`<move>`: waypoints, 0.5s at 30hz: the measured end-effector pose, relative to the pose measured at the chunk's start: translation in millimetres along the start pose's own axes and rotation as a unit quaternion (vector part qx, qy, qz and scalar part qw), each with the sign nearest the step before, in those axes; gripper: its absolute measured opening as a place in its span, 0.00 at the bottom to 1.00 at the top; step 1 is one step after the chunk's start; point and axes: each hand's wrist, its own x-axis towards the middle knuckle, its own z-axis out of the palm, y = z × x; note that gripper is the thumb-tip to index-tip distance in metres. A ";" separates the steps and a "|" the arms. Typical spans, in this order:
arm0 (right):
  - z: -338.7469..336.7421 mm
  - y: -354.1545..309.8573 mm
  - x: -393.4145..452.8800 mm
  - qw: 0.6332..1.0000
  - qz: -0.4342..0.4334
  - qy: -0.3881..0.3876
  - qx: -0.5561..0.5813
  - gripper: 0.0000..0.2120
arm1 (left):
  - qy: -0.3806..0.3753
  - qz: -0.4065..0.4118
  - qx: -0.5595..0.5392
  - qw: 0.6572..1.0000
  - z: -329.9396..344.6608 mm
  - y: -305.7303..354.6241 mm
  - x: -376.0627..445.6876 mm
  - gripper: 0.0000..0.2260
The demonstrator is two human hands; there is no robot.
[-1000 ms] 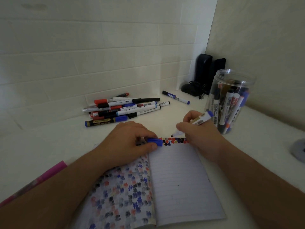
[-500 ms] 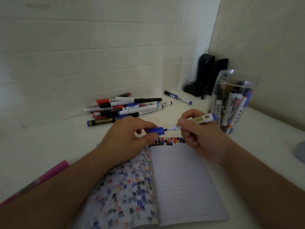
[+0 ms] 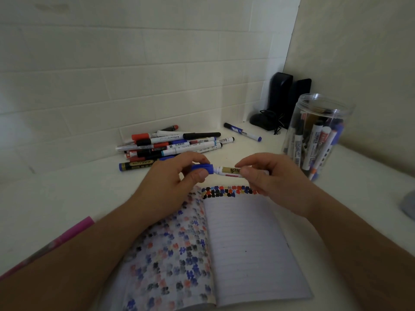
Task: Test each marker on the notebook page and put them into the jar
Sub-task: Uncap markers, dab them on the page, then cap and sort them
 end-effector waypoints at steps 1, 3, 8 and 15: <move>-0.7 0.5 -0.7 0.998 -0.023 -0.004 -0.061 0.11 | -0.006 -0.003 -0.008 1.000 0.0 0.4 0.2 0.09; -0.4 -1.8 -1.0 0.993 -0.052 -0.011 -0.107 0.12 | -0.024 0.002 -0.006 1.000 0.7 1.8 0.0 0.09; 3.7 -4.9 1.9 0.969 -0.109 0.012 -0.221 0.12 | -0.061 0.007 -0.009 0.998 2.0 4.5 -2.2 0.05; 14.6 0.6 5.6 0.946 -0.201 0.019 -0.252 0.15 | -0.071 0.022 -0.028 0.997 4.4 19.0 -7.8 0.04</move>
